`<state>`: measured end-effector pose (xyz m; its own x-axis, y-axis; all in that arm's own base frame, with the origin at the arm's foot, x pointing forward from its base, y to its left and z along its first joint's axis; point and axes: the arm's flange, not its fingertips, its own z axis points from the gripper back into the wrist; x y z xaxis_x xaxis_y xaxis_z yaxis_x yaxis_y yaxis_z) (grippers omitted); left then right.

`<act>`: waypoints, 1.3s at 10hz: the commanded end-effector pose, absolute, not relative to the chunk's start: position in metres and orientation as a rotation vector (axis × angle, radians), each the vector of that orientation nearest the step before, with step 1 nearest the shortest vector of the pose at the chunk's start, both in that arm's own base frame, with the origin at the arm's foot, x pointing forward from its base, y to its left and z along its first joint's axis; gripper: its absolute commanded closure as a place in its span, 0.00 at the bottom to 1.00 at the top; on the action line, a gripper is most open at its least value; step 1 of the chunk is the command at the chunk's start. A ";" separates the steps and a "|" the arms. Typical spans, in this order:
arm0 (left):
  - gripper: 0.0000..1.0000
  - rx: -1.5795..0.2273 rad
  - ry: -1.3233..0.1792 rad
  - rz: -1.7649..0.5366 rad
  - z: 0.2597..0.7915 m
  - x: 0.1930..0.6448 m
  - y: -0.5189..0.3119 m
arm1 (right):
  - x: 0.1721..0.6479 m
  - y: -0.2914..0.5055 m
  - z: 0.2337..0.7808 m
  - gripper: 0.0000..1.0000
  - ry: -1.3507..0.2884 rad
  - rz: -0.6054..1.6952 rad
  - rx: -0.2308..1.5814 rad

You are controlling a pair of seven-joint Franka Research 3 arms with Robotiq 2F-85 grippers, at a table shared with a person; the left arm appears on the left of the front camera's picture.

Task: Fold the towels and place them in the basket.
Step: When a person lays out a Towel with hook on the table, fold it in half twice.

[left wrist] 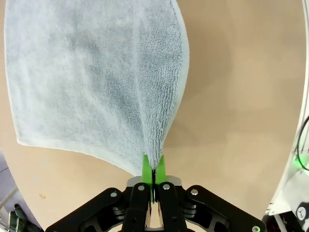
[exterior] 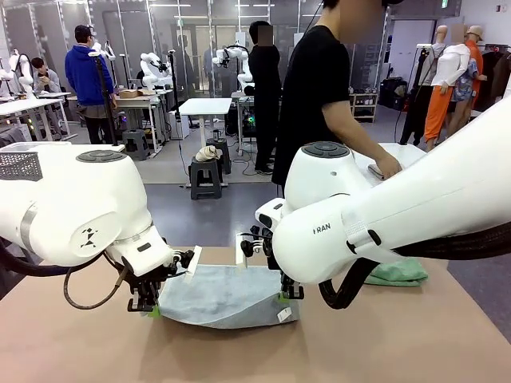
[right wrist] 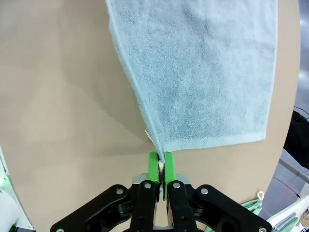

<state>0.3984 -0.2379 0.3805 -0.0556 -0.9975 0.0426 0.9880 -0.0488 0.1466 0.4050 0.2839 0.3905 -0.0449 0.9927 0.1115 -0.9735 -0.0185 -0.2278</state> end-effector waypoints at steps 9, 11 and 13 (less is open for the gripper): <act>0.97 -0.050 -0.073 -1.639 0.364 0.507 -0.240 | 0.509 0.310 0.371 0.94 -0.203 1.613 -0.072; 0.97 -0.054 -0.092 -1.613 0.363 0.531 -0.233 | 0.529 0.306 0.370 0.94 -0.191 1.571 -0.074; 0.97 -0.075 -0.117 -1.631 0.362 0.548 -0.229 | 0.545 0.302 0.367 0.94 -0.183 1.562 -0.062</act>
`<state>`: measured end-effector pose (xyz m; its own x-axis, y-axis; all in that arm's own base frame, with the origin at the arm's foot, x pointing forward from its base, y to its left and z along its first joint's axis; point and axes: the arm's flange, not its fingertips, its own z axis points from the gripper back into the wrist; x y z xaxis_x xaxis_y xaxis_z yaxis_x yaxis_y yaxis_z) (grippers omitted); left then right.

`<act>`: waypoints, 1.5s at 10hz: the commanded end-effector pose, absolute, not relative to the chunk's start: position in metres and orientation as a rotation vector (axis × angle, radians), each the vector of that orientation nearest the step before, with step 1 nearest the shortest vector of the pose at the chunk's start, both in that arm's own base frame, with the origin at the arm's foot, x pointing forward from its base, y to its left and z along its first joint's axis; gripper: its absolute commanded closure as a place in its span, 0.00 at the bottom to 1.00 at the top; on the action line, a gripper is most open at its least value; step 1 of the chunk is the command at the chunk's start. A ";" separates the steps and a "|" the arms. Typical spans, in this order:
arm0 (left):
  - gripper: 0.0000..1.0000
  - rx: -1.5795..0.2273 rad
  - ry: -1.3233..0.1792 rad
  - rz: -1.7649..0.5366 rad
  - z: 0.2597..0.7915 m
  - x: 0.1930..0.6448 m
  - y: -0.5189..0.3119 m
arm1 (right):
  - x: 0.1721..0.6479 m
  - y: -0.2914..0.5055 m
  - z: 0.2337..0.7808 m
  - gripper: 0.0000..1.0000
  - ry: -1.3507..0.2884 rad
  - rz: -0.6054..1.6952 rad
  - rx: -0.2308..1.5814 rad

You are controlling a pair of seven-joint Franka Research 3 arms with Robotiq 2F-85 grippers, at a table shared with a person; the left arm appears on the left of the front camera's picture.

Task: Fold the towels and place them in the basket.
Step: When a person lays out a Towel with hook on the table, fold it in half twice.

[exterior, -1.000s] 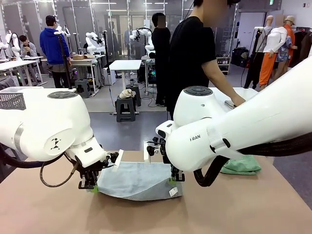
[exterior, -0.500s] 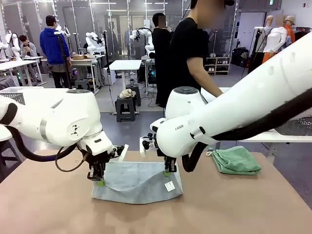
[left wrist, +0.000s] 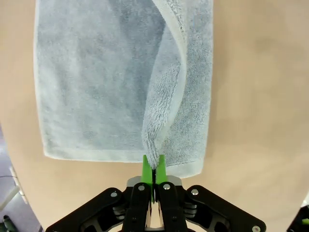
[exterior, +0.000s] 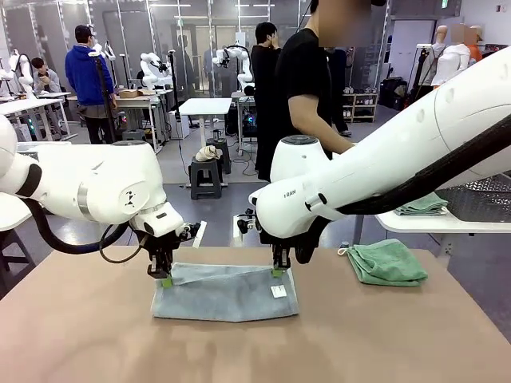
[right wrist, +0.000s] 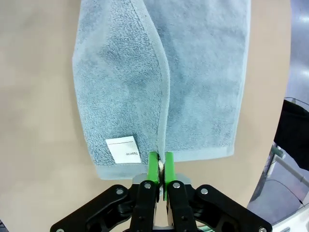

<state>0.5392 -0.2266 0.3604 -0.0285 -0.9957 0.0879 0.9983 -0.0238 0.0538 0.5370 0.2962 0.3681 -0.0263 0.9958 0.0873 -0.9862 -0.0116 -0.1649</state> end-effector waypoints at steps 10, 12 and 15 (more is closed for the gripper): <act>0.97 -0.024 -0.096 -1.583 0.348 0.613 -0.237 | 0.598 0.289 0.342 0.94 -0.198 1.492 -0.043; 0.97 -0.009 -0.104 -1.575 0.341 0.621 -0.235 | 0.605 0.290 0.338 0.94 -0.209 1.482 -0.044; 0.97 0.013 -0.118 -1.555 0.339 0.624 -0.234 | 0.612 0.288 0.334 0.94 -0.224 1.464 -0.056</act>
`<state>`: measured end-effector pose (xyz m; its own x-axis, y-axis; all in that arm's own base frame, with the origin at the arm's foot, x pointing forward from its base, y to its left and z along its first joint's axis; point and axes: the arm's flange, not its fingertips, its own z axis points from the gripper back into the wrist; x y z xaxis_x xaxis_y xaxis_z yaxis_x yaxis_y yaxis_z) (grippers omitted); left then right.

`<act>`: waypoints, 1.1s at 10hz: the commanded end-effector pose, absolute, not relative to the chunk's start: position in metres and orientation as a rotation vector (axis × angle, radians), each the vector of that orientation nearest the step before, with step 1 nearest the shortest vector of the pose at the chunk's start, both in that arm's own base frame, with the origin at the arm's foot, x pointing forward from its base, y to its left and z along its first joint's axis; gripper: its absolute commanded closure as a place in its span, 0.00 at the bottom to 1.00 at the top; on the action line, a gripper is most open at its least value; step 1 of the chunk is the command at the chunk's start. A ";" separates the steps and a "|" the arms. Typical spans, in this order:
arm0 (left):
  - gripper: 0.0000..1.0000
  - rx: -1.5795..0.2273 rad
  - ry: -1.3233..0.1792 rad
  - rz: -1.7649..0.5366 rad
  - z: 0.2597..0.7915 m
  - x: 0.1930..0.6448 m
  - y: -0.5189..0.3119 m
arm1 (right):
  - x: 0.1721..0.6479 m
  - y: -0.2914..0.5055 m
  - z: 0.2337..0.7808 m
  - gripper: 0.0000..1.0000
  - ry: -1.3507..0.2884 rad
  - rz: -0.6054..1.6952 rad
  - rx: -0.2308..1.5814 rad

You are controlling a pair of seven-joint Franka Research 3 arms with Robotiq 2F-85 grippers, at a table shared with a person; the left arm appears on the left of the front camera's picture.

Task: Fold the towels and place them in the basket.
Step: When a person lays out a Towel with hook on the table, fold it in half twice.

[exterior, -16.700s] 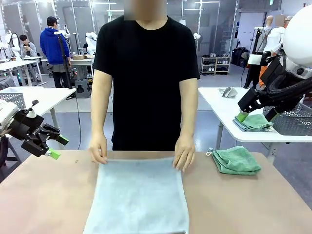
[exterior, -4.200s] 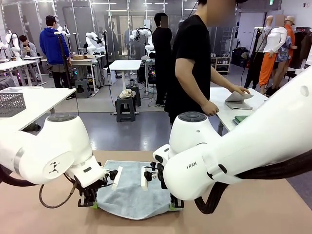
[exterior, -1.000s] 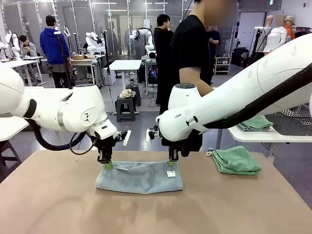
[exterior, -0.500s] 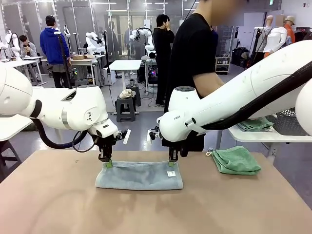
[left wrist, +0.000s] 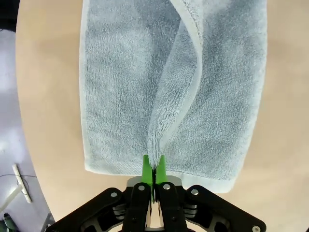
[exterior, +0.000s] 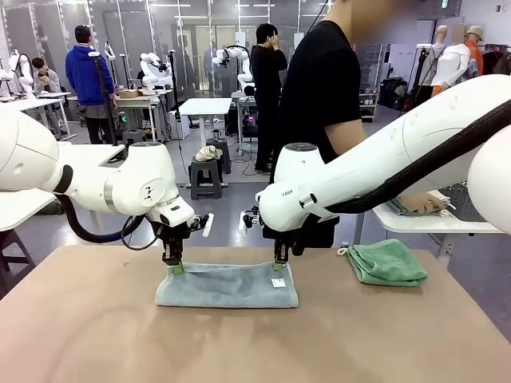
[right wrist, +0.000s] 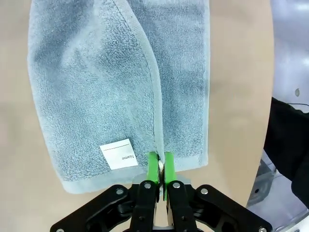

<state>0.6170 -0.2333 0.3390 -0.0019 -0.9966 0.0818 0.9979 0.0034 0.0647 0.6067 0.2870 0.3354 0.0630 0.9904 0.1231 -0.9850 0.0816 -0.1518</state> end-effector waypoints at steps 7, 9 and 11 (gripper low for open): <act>0.97 0.033 -0.134 -1.530 0.335 0.626 -0.229 | 0.616 0.274 0.329 0.94 -0.213 1.404 -0.065; 0.97 0.030 -0.136 -1.532 0.335 0.627 -0.229 | 0.617 0.272 0.328 0.94 -0.207 1.401 -0.068; 0.78 0.028 -0.146 -1.535 0.336 0.626 -0.229 | 0.617 0.274 0.328 0.74 -0.215 1.409 -0.061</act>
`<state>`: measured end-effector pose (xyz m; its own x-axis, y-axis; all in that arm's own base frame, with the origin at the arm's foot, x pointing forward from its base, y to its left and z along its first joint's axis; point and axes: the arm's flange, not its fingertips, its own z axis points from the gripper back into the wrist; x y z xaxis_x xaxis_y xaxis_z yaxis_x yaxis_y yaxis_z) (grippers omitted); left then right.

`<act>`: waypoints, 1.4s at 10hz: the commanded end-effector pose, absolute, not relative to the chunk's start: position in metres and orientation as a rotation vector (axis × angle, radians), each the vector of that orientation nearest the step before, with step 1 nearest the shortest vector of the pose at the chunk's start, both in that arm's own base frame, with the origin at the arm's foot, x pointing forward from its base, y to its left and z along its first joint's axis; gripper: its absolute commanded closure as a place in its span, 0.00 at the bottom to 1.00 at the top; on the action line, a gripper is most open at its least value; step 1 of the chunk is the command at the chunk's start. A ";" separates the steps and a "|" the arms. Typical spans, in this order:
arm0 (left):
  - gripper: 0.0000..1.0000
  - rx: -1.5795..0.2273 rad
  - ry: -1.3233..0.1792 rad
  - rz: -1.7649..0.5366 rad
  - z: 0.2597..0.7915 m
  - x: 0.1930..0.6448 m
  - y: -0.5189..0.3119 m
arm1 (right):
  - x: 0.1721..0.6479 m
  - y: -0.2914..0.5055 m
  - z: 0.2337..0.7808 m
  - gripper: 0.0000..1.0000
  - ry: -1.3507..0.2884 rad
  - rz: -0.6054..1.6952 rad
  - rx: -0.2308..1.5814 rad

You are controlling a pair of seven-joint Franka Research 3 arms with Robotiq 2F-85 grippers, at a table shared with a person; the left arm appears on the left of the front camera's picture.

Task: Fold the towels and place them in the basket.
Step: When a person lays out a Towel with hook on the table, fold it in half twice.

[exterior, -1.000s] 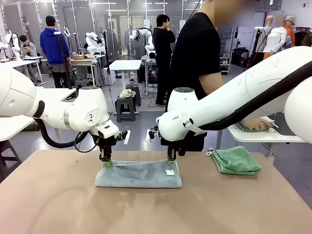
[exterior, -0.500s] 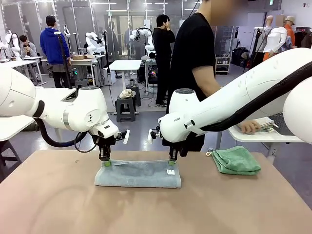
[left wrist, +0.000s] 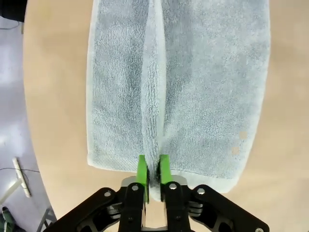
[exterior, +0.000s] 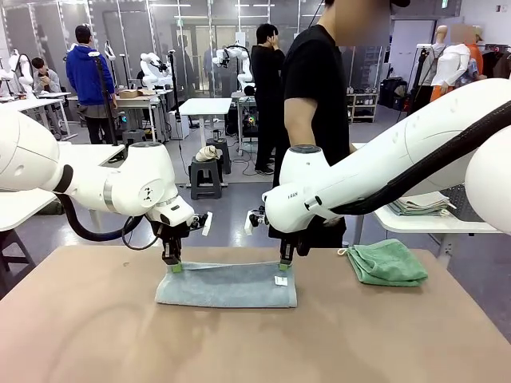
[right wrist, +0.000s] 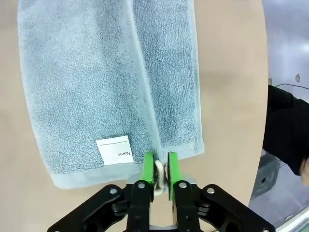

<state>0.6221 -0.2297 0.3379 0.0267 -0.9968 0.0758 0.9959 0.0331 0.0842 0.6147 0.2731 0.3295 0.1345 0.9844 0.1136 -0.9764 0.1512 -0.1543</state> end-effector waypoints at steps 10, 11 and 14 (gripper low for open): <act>0.29 -0.169 -0.243 -1.518 0.462 0.552 -0.165 | 0.552 0.217 0.435 0.12 -0.167 1.241 0.070; 0.29 -0.247 -0.306 -1.543 0.483 0.533 -0.144 | 0.530 0.204 0.454 0.12 -0.115 1.118 0.121; 0.29 -0.393 -0.497 -1.493 0.501 0.502 -0.083 | 0.471 0.180 0.476 0.12 0.005 0.945 0.137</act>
